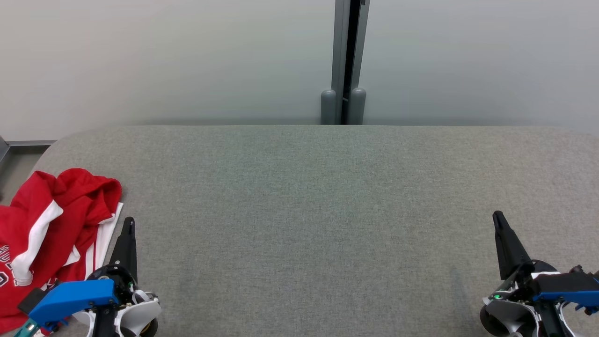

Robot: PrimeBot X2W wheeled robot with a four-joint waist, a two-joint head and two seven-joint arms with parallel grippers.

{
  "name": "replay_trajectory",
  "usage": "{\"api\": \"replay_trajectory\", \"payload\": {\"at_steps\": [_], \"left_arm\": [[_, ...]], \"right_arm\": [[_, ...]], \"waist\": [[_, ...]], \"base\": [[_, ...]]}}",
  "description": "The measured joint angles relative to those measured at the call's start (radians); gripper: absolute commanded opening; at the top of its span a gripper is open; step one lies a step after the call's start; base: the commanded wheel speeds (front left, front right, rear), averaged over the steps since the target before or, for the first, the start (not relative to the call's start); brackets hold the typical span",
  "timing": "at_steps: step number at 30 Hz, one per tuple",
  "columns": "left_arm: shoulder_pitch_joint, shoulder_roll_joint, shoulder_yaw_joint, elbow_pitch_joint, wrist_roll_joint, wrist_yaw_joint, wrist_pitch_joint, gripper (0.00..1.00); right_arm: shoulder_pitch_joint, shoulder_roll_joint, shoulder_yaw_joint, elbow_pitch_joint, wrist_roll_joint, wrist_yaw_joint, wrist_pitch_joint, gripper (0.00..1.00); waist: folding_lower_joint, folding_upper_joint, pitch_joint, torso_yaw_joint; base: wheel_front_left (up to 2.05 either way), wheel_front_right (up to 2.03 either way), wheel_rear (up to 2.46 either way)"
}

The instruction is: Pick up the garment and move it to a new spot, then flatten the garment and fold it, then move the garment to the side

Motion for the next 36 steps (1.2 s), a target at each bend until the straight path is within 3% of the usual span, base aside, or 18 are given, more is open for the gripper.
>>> {"api": "replay_trajectory", "payload": {"at_steps": [36], "left_arm": [[0.0,0.0,0.0,0.0,0.0,0.0,0.0,0.0]], "right_arm": [[0.0,0.0,0.0,0.0,0.0,0.0,0.0,0.0]], "waist": [[0.0,0.0,0.0,0.0]], "base": [[0.0,0.0,0.0]]}}
